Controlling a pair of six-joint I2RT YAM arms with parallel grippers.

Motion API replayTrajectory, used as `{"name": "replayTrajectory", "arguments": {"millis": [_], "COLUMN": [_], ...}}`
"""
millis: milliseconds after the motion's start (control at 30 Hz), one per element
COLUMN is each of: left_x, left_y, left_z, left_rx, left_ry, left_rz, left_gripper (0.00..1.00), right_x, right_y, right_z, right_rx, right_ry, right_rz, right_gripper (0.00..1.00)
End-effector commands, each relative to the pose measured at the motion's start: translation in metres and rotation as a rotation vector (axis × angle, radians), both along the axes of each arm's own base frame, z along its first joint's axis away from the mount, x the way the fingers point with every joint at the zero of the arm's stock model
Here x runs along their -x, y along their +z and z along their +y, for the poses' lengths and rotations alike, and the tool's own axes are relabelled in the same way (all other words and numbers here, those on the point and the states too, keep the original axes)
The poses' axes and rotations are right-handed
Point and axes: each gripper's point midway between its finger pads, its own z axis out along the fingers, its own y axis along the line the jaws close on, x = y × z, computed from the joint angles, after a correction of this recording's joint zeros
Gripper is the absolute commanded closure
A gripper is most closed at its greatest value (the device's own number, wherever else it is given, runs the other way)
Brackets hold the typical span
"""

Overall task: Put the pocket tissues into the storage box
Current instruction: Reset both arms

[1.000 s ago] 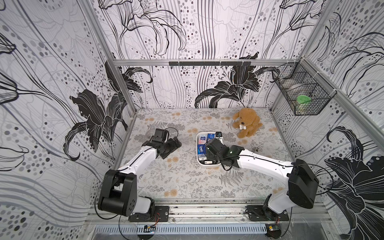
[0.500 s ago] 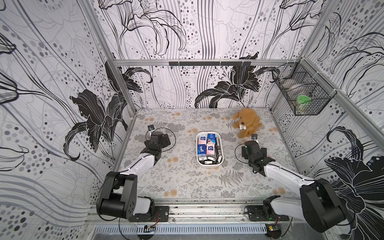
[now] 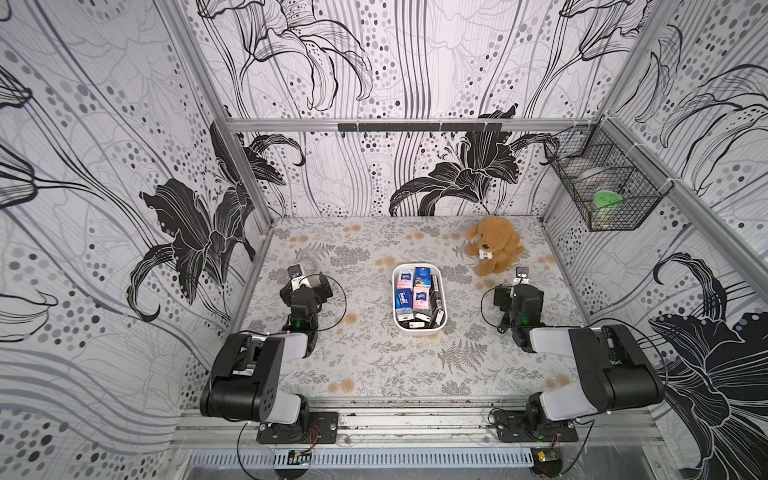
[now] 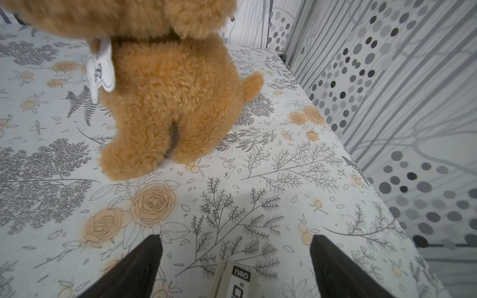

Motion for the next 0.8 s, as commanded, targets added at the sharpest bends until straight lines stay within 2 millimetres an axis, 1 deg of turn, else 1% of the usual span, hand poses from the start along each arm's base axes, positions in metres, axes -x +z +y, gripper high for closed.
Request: {"name": "replayTrajectory", "arguments": {"millis": [0, 33, 67, 100, 167, 200, 267, 367, 767], "left_x": [0.022, 0.019, 0.014, 0.011, 0.011, 0.011, 0.011, 0.012, 0.011], "left_y": [0.037, 0.031, 0.027, 0.029, 0.027, 0.029, 0.028, 0.029, 0.029], "left_z": [-0.001, -0.004, -0.006, -0.005, -0.006, -0.006, -0.006, -0.006, -0.006], "left_rx": [-0.022, -0.014, -0.012, -0.035, -0.018, -0.028, -0.023, -0.027, -0.024], "left_ry": [-0.014, -0.020, -0.023, -0.020, -0.023, -0.025, -0.022, -0.023, -0.023], "left_rz": [-0.248, -0.202, -0.176, -0.184, -0.168, -0.179, -0.174, -0.182, -0.179], "left_gripper": [0.02, 0.02, 0.02, 0.02, 0.02, 0.02, 0.02, 0.02, 0.02], "right_x": [0.005, 0.015, 0.016, 0.013, 0.012, 0.012, 0.012, 0.012, 0.011], "right_y": [0.029, 0.029, 0.036, 0.027, 0.032, 0.028, 0.031, 0.028, 0.029], "right_z": [0.003, -0.002, -0.003, -0.003, -0.002, -0.002, -0.003, -0.003, -0.001], "right_rx": [-0.070, -0.069, -0.061, -0.067, -0.061, -0.064, -0.058, -0.061, -0.060], "right_ry": [0.092, 0.079, 0.079, 0.073, 0.079, 0.079, 0.076, 0.075, 0.083], "right_rz": [-0.193, -0.257, -0.298, -0.222, -0.256, -0.226, -0.243, -0.226, -0.231], "right_gripper": [0.04, 0.04, 0.04, 0.04, 0.04, 0.04, 0.04, 0.04, 0.04]}}
